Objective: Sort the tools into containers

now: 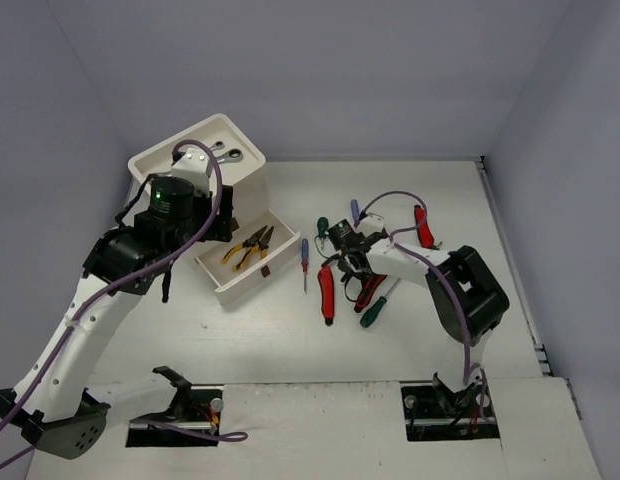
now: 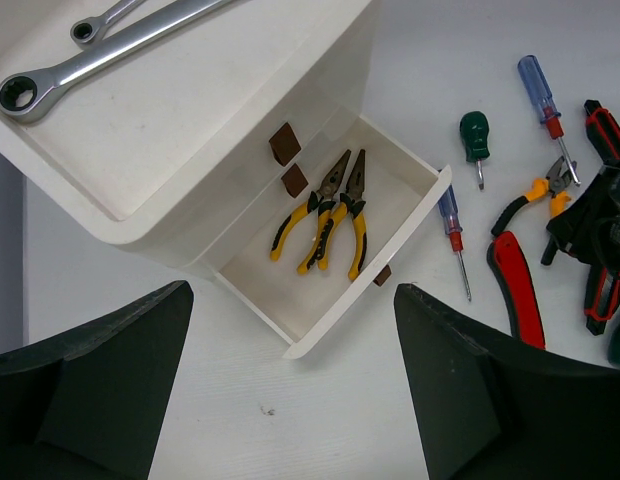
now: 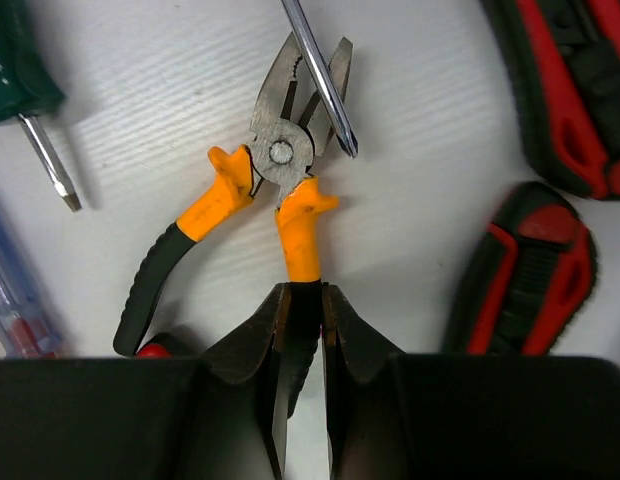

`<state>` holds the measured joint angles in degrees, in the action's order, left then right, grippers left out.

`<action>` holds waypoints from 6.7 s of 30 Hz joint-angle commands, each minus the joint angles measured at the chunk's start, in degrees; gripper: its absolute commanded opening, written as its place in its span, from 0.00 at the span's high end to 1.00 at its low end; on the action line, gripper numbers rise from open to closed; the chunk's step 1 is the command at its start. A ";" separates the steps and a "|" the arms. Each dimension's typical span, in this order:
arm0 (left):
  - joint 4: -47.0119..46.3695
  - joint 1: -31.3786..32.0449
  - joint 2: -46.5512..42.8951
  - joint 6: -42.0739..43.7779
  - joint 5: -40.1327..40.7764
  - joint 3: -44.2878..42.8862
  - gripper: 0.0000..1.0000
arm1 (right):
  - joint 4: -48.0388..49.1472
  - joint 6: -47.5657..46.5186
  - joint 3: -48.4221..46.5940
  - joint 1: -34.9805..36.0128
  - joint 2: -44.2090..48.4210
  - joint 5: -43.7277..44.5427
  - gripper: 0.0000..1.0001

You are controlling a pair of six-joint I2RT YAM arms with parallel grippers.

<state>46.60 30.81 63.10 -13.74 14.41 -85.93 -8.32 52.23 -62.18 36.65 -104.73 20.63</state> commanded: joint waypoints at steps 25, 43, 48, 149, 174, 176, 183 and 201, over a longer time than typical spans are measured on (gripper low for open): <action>-0.97 -0.30 0.46 -0.98 8.47 -2.53 0.22 | -2.49 -0.56 -35.80 16.18 -8.84 -0.95 0.97; 0.62 -6.72 3.02 -6.77 8.67 -3.29 0.22 | -2.16 -12.49 -41.23 18.83 -10.99 -1.47 0.48; 0.51 -14.13 5.50 -8.83 4.84 -4.41 0.22 | -0.23 -20.84 -29.88 17.55 -3.02 -1.49 0.59; -7.31 -30.46 20.48 -25.62 -4.98 -0.04 1.00 | 47.44 -44.65 -28.51 13.17 -16.57 -22.84 0.46; -7.35 -30.46 20.65 -25.76 -5.27 -0.16 1.00 | 43.43 -45.02 -34.45 14.50 -21.57 -22.04 0.51; -7.34 -30.46 20.66 -25.72 -5.27 -0.26 1.00 | 43.42 -45.23 -34.83 14.50 -21.69 -21.80 0.53; -7.31 -30.46 20.65 -25.54 -5.10 -0.38 1.00 | 42.88 -46.12 -36.82 14.50 -22.23 -21.77 0.61; -7.38 -30.53 20.66 -26.35 -3.25 -0.54 1.00 | 41.54 -45.14 -28.00 14.50 -15.09 -20.89 1.00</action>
<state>37.86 -0.10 83.81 -36.76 15.96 -86.76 29.29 6.50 -94.25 51.09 -127.49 -1.90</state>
